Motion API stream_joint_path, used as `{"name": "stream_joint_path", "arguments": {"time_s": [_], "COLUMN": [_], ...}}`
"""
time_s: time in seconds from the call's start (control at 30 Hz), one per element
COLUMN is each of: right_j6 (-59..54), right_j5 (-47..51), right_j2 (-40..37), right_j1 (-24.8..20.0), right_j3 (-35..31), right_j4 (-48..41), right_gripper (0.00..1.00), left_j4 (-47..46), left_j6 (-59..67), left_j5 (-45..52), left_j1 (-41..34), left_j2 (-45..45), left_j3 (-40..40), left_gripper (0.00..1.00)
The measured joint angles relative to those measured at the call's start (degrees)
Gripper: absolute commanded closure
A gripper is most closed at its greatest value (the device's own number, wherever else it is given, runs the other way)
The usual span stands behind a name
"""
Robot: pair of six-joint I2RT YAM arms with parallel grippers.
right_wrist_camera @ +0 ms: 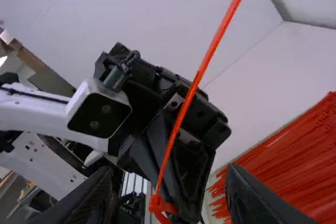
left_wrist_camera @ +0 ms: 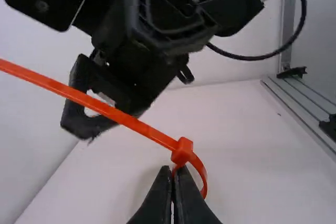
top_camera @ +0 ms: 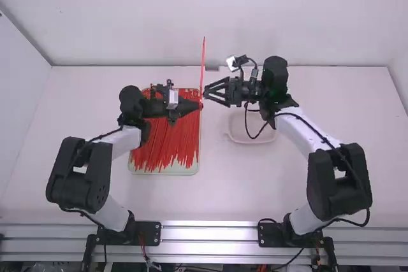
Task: Fasten the cable tie
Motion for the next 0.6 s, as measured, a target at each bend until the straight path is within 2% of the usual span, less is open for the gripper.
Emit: {"name": "stream_joint_path", "arguments": {"time_s": [0.17,0.27,0.3,0.37,0.4,0.43,0.53,0.6], "right_j6": [-0.55,-0.76,-0.85,-1.07,-1.42,-1.11,-1.18,-1.22], "right_j5": [1.77,2.36,2.45,2.62,2.73,2.62,2.67,2.64], "right_j2": [0.02,0.00,0.00,0.02,0.00,0.00,-0.20,-0.20], "right_j1": [2.32,2.86,2.99,3.15,3.21,3.23,3.21,3.21], "right_j3": [0.00,0.00,0.00,0.00,0.00,0.00,0.00,0.00], "right_j4": [0.02,0.00,0.00,0.04,0.09,0.17,0.20,0.11], "right_gripper": [0.46,0.52,0.56,0.73,0.94,1.00,1.00,1.00], "left_j4": [0.02,0.02,0.02,-0.15,-0.31,-0.48,-2.23,-2.78], "left_j6": [-0.66,-1.03,-1.11,-1.40,-1.51,-1.53,-1.46,-1.49], "left_j5": [0.00,0.00,-0.02,0.00,0.02,0.02,-0.02,-0.15], "left_j1": [-0.02,0.00,0.04,0.09,0.11,0.11,0.09,0.09], "left_j2": [0.00,0.00,0.00,0.00,0.00,0.00,0.11,0.11], "left_j3": [0.66,0.96,1.03,1.57,2.08,2.25,2.80,2.93], "left_gripper": [0.98,0.98,0.98,0.98,0.98,0.98,0.98,0.91]}}
